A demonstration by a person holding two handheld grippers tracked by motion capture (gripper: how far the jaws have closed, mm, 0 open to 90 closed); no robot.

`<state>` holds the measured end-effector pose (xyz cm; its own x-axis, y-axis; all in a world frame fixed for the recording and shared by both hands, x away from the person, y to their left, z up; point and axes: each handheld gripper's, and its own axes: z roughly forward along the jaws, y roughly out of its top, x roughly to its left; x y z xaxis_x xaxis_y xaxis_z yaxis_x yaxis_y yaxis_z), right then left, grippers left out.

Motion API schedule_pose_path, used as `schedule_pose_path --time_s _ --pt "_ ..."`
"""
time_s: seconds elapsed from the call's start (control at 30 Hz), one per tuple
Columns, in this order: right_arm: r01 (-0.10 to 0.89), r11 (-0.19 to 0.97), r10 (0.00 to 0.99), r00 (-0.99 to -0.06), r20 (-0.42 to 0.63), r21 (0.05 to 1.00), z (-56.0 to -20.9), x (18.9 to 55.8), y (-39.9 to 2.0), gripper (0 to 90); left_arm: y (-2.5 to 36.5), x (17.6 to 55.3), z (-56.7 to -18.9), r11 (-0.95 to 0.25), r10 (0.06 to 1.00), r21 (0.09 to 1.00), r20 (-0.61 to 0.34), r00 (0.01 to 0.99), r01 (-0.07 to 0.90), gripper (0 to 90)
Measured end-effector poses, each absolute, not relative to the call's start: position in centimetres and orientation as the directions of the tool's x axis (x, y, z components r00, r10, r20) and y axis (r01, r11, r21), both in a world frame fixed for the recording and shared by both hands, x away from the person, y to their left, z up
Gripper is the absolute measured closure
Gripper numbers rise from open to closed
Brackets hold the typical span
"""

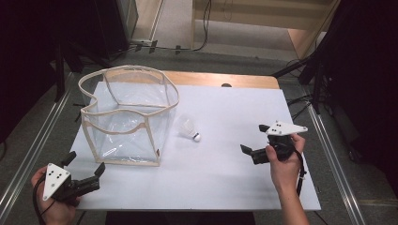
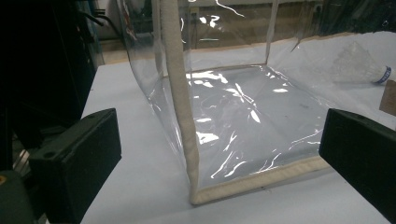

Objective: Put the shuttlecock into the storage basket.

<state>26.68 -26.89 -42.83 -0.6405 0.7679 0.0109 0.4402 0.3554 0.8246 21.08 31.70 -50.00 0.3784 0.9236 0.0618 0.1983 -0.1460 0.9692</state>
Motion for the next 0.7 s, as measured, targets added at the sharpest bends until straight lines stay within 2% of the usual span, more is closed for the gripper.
schedule_pose_path --time_s 0.7 --pt "0.440 0.392 0.741 -0.671 0.006 0.808 -42.3 29.1 -24.9 0.0 31.7 21.1 -50.0 -0.149 0.919 0.969 0.063 0.389 0.195 0.0"
